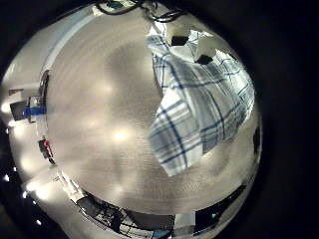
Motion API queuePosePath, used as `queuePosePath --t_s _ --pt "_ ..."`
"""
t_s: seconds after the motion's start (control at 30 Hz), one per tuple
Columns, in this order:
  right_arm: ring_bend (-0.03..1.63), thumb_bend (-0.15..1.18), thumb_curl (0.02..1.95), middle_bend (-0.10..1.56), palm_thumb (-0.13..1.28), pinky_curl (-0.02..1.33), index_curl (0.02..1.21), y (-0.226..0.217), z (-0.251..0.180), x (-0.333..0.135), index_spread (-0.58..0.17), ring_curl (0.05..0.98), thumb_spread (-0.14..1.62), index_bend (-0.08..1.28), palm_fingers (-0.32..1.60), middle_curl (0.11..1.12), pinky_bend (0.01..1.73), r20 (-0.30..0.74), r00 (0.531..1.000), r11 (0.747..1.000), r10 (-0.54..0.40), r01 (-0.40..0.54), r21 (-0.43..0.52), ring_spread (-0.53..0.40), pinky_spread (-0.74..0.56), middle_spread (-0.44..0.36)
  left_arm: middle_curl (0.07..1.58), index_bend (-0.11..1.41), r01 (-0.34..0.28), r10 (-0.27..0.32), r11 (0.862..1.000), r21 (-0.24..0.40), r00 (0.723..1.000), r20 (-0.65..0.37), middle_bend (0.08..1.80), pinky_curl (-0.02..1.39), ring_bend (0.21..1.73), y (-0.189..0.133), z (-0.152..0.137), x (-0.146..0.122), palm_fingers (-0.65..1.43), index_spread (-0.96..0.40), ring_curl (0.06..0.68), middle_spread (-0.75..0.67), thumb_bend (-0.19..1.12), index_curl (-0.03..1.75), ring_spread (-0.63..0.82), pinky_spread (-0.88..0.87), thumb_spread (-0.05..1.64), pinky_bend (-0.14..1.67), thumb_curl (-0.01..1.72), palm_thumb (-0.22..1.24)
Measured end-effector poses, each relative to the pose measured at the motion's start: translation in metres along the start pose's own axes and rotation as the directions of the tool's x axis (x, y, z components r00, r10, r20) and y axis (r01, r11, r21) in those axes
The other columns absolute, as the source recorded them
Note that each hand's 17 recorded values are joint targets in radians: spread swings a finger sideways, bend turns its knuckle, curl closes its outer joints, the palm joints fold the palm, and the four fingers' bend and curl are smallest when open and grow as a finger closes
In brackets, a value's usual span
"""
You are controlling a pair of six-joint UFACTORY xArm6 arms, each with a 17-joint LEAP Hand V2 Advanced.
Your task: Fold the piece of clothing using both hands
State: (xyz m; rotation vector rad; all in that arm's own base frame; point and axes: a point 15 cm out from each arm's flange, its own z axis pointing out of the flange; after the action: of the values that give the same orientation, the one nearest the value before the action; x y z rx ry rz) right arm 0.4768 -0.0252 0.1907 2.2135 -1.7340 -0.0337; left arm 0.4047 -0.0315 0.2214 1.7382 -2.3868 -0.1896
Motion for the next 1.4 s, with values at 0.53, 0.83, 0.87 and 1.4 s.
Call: queuePosePath --t_s 0.53,0.83,0.87,1.4 --pt "1.36 0.0 0.67 1.23 1.06 0.63 0.91 0.058 -0.025 0.057 -0.302 0.677 1.09 1.04 1.1 0.88 1.32 -0.028 0.995 0.996 0.092 -0.092 -0.009 -0.223 -0.27 -0.187 0.35 0.2 -0.007 0.005 0.999 -0.039 0.999 -0.036 0.18 0.43 0.64 0.012 0.025 0.009 0.25 -0.04 0.229 0.13 -0.02 0.47 0.17 0.23 1.23 0.27 0.35 0.57" --pt "1.36 -0.01 0.71 1.23 1.03 0.65 0.94 0.064 -0.075 0.068 -0.29 0.696 1.1 1.03 1.07 0.9 1.31 -0.042 0.991 0.981 0.131 -0.123 0.148 -0.225 -0.27 -0.181 0.34 0.19 -0.007 0.005 0.999 -0.045 0.998 -0.062 0.18 0.42 0.64 0.012 0.042 0.012 0.26 -0.04 0.228 0.13 -0.02 0.47 0.18 0.23 1.23 0.27 0.35 0.56" --pt "1.36 -0.01 0.72 1.22 1.03 0.66 0.94 0.066 -0.083 0.066 -0.29 0.697 1.11 1.03 1.07 0.9 1.31 -0.045 0.991 0.978 0.13 -0.12 0.17 -0.227 -0.27 -0.181 0.34 0.19 -0.006 0.003 0.999 -0.043 0.998 -0.065 0.18 0.42 0.64 0.012 0.042 0.013 0.26 -0.04 0.228 0.13 -0.02 0.47 0.18 0.23 1.23 0.27 0.35 0.56" --pt "1.35 -0.01 0.74 1.18 0.98 0.67 0.98 0.051 -0.178 -0.11 -0.293 0.71 1.13 0.99 1.07 0.93 1.28 -0.193 0.964 0.896 -0.183 0.244 0.371 -0.23 -0.29 -0.186 0.34 0.19 0.015 -0.013 1.0 0.018 0.994 -0.108 0.18 0.41 0.64 0.03 0.01 -0.005 0.27 -0.05 0.226 0.13 -0.01 0.46 0.17 0.23 1.23 0.26 0.35 0.55"
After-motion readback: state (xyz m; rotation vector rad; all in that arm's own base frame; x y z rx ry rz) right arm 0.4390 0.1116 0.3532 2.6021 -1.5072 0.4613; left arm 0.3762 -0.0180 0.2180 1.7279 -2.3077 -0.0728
